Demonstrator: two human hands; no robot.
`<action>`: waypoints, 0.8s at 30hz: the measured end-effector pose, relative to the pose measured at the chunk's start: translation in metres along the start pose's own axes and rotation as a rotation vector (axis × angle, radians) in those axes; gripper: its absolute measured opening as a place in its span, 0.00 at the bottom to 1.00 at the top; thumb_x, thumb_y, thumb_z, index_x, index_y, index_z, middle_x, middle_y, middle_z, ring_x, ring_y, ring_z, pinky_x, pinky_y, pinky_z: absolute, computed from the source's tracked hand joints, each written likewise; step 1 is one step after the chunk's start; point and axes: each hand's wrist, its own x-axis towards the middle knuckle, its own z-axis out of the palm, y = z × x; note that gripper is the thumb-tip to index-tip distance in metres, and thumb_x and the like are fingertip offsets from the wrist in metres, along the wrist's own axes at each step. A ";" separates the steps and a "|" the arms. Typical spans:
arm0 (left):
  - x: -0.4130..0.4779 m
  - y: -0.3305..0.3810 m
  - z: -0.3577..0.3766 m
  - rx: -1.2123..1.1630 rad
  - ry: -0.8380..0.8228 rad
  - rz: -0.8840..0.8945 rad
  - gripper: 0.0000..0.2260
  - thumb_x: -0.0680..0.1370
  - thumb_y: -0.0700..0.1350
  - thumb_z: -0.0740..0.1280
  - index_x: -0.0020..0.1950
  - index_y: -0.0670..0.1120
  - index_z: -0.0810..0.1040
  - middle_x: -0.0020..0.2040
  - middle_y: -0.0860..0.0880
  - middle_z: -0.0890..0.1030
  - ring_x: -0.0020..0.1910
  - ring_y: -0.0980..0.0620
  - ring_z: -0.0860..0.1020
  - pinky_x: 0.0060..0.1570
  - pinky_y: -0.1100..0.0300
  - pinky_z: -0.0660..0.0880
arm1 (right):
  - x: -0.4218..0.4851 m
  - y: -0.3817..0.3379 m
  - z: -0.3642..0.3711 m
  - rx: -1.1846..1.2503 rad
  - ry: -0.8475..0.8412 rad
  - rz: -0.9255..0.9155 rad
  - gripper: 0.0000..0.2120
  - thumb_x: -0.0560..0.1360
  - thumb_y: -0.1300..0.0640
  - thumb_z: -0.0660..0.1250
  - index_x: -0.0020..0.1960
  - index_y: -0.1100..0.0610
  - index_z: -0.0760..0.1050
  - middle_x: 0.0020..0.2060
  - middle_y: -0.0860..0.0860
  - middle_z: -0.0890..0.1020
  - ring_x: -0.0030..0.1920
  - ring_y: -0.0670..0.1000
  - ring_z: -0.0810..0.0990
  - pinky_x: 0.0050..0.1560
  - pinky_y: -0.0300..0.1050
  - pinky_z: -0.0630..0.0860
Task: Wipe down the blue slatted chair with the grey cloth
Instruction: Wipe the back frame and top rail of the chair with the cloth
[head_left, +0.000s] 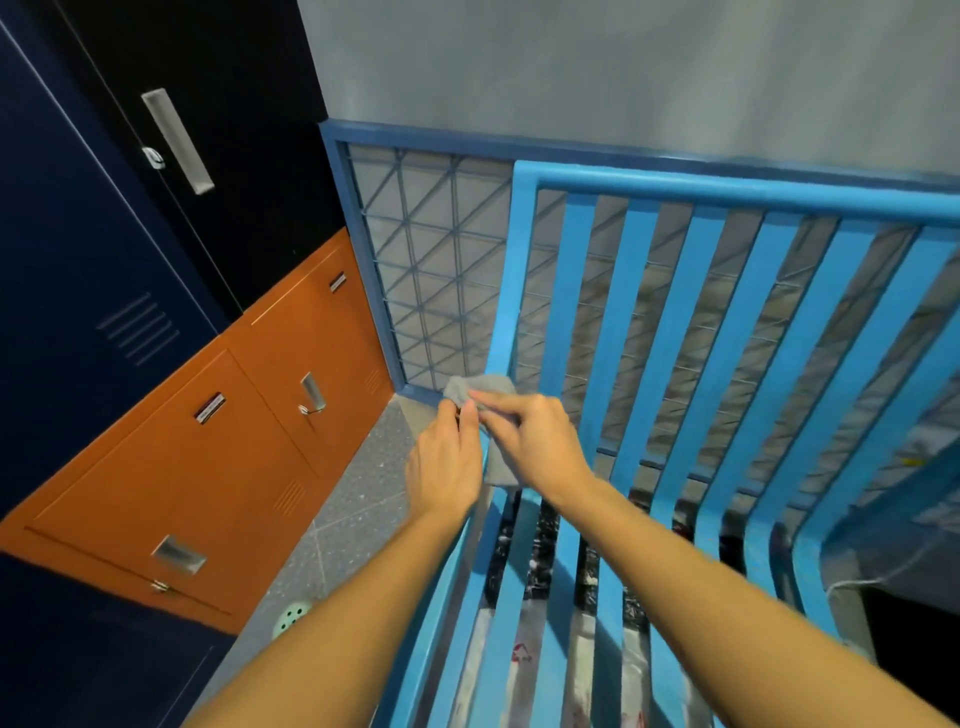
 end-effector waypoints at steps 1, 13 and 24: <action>0.001 0.000 0.000 -0.017 0.004 -0.009 0.17 0.83 0.59 0.49 0.51 0.48 0.70 0.46 0.44 0.80 0.46 0.41 0.78 0.42 0.48 0.71 | -0.010 -0.002 0.005 0.043 -0.011 0.018 0.13 0.77 0.44 0.64 0.59 0.38 0.79 0.44 0.44 0.86 0.44 0.43 0.82 0.43 0.49 0.80; -0.003 -0.002 -0.004 -0.176 0.095 -0.031 0.17 0.83 0.57 0.51 0.54 0.49 0.74 0.51 0.49 0.80 0.49 0.47 0.77 0.47 0.49 0.72 | -0.073 -0.017 0.026 0.234 -0.113 0.112 0.09 0.75 0.55 0.63 0.46 0.51 0.83 0.29 0.48 0.80 0.33 0.51 0.77 0.37 0.54 0.77; 0.003 -0.006 0.001 -0.184 0.055 0.023 0.15 0.84 0.55 0.51 0.55 0.49 0.74 0.52 0.51 0.77 0.49 0.51 0.75 0.47 0.53 0.70 | -0.028 -0.008 0.010 0.137 -0.039 0.071 0.14 0.76 0.39 0.62 0.61 0.32 0.76 0.50 0.36 0.84 0.54 0.39 0.80 0.50 0.49 0.81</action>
